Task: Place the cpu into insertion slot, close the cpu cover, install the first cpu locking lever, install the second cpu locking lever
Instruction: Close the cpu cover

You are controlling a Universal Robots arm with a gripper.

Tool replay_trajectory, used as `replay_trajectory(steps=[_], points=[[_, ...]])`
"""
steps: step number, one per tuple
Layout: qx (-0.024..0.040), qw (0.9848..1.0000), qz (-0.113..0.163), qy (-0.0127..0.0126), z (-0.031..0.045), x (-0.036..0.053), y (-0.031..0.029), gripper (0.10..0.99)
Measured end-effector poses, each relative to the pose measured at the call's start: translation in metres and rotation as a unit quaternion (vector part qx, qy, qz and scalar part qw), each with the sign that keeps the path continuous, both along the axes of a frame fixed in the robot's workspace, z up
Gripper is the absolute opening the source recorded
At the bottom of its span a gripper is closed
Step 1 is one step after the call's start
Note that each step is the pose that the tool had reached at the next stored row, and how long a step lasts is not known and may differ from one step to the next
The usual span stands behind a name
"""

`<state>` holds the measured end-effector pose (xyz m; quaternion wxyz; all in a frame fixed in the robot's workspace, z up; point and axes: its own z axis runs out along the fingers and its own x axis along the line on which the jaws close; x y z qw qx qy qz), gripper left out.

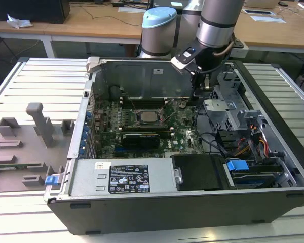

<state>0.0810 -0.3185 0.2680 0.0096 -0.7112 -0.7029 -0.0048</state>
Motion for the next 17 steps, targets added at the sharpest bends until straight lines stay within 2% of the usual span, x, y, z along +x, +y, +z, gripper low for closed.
replay_trajectory(steps=[5, 7, 9, 14, 17], points=[[-0.0001, 1.0000, 0.000, 0.0001, -0.0188, -0.0002, 0.0000, 0.106], [0.0000, 1.0000, 0.000, 0.0001, -0.0231, -0.0002, 0.0000, 0.106], [0.0000, 1.0000, 0.000, 0.0001, -0.0265, -0.0002, 0.0000, 0.106], [-0.0001, 1.0000, 0.000, 0.0000, -0.0286, -0.0026, 0.0000, 0.106], [0.0000, 1.0000, 0.000, 0.0000, -0.0290, -0.0118, 0.0001, 0.106]])
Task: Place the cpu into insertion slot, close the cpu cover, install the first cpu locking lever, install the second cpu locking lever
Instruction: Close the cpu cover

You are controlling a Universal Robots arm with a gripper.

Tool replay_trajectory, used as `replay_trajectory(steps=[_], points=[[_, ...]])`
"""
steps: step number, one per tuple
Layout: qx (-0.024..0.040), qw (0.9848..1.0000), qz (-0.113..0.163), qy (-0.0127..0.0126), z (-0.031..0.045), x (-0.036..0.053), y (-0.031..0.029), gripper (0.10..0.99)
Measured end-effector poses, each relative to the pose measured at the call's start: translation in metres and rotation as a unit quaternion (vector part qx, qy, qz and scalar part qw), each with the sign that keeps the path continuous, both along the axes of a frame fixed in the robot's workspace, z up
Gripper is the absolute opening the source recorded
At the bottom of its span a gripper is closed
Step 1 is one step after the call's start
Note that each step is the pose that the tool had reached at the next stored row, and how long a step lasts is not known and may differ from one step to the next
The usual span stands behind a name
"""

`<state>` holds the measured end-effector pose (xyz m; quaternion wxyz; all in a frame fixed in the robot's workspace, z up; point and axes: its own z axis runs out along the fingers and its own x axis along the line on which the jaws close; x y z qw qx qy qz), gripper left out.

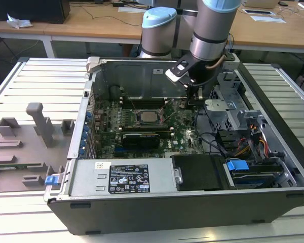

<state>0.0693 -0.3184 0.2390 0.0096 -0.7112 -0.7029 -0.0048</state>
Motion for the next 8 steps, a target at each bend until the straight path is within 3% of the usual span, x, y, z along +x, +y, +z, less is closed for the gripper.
replay_trajectory(steps=[4, 8], points=[[0.0000, 1.0000, 0.000, -0.0002, 0.0000, -0.0116, 0.0001, 0.106], [0.0000, 1.0000, 0.000, -0.0028, 0.0003, -0.0230, 0.0001, 0.106]])
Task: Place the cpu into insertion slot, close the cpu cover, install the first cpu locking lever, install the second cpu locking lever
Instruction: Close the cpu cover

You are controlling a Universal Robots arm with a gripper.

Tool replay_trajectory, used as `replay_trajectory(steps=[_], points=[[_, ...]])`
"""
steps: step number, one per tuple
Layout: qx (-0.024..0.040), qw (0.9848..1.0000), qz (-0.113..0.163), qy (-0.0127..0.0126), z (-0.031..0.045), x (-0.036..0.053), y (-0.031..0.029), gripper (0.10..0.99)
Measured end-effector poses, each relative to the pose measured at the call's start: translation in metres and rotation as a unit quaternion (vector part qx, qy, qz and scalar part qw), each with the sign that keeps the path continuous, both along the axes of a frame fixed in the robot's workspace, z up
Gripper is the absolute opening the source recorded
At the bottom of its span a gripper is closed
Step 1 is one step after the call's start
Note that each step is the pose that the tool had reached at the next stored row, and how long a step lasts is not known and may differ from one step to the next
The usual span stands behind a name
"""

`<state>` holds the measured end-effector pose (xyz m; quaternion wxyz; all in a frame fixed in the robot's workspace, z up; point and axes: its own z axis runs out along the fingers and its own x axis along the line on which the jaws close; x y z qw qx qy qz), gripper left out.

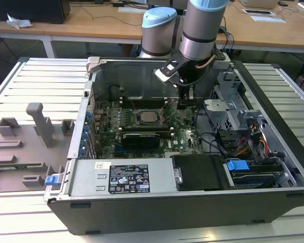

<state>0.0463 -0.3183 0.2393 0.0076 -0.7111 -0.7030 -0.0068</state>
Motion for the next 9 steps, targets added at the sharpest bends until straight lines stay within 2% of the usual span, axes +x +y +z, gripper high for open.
replay_trajectory(steps=[2, 6, 9], points=[[0.0000, 1.0000, 0.000, -0.0004, 0.0000, -0.0038, 0.0000, 0.106], [0.0000, 1.0000, 0.000, -0.0034, 0.0024, -0.0102, 0.0000, 0.106], [0.0000, 1.0000, 0.000, -0.0038, 0.0061, -0.0105, 0.0000, 0.106]])
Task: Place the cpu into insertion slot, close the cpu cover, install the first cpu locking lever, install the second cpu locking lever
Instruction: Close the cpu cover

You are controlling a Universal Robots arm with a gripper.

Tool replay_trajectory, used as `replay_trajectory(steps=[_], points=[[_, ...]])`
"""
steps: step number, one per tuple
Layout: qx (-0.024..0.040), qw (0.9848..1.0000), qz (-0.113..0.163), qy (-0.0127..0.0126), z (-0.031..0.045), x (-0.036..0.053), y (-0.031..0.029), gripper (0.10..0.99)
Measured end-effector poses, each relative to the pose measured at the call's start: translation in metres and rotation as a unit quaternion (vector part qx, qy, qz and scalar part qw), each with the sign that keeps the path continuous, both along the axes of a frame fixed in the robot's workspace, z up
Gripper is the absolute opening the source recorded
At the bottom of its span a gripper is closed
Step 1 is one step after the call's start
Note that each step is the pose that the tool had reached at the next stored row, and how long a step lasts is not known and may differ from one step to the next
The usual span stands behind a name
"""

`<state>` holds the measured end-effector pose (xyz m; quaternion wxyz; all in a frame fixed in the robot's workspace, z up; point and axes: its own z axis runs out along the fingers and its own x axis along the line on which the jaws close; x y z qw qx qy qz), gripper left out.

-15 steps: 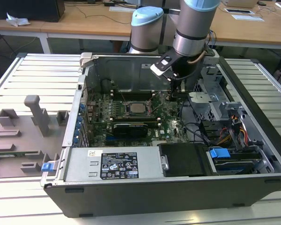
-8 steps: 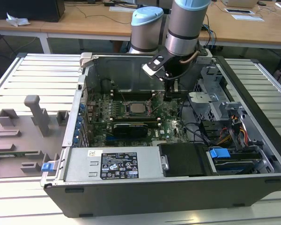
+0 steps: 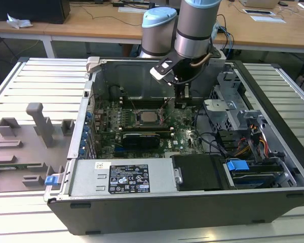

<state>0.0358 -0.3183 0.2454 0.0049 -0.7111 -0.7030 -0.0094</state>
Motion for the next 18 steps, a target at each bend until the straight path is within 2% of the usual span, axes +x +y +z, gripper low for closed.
replay_trajectory(steps=[6, 16, 18], points=[[0.0000, 1.0000, 0.000, 0.0000, 0.0207, -0.0001, 0.0004, 0.106], [0.0000, 1.0000, 0.000, 0.0000, 0.0211, -0.0002, 0.0004, 0.106], [-0.0001, 1.0000, 0.000, 0.0000, 0.0211, -0.0034, 0.0003, 0.106]])
